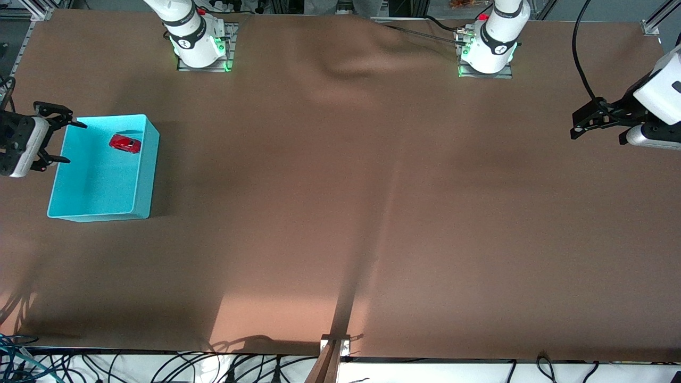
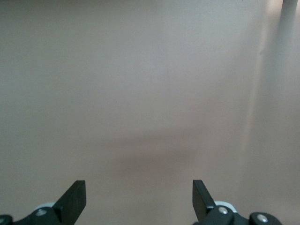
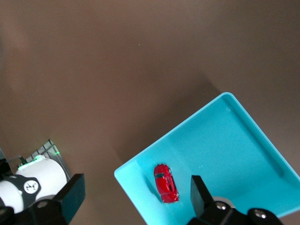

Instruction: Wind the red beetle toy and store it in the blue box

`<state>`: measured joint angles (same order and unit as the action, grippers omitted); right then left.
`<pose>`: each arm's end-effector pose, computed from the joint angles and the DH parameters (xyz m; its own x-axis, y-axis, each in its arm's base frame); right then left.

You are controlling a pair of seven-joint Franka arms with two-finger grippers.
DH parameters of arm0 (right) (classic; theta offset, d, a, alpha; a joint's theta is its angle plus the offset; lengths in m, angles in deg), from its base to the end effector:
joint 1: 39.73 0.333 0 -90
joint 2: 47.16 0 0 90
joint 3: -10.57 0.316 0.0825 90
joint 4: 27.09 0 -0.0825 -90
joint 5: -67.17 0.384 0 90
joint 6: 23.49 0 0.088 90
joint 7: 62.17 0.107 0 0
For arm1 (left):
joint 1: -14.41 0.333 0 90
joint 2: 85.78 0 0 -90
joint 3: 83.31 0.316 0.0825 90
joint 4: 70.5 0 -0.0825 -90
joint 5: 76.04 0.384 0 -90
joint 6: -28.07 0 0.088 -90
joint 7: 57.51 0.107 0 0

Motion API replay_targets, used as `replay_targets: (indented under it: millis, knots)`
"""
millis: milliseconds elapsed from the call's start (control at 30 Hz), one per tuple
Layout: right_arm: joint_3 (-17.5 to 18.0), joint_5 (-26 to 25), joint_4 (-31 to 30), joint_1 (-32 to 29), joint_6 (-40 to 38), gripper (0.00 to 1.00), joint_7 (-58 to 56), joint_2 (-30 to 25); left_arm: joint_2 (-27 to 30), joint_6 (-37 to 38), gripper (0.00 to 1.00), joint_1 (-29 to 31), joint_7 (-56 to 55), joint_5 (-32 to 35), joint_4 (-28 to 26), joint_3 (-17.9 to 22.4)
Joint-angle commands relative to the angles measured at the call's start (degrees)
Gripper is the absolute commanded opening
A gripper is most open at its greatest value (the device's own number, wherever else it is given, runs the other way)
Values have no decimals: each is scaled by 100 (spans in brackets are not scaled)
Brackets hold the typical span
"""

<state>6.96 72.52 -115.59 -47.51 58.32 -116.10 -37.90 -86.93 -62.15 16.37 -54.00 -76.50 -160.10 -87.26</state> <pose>0.5704 -0.1011 0.5350 0.7247 0.6825 -0.0948 0.6412 -0.7184 -0.2699 0.5605 -0.0199 0.6170 0.9954 -0.0958 -0.0086 -0.0957 -0.9954 0.0100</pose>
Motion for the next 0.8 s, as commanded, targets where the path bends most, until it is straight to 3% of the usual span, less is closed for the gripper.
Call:
replay_targets:
  millis: [0,433,767]
  knots:
    - [194,-218,394,-13,-297,100,1584,76,-61,128,100,24,-61,10,171,-28]
    - [817,-561,263,-4,-314,100,4442,-240,-70,128,100,24,-52,10,171,-28]
    - [1187,-799,-668,-4,10,100,5471,-987,-70,128,100,24,-52,10,171,-28]
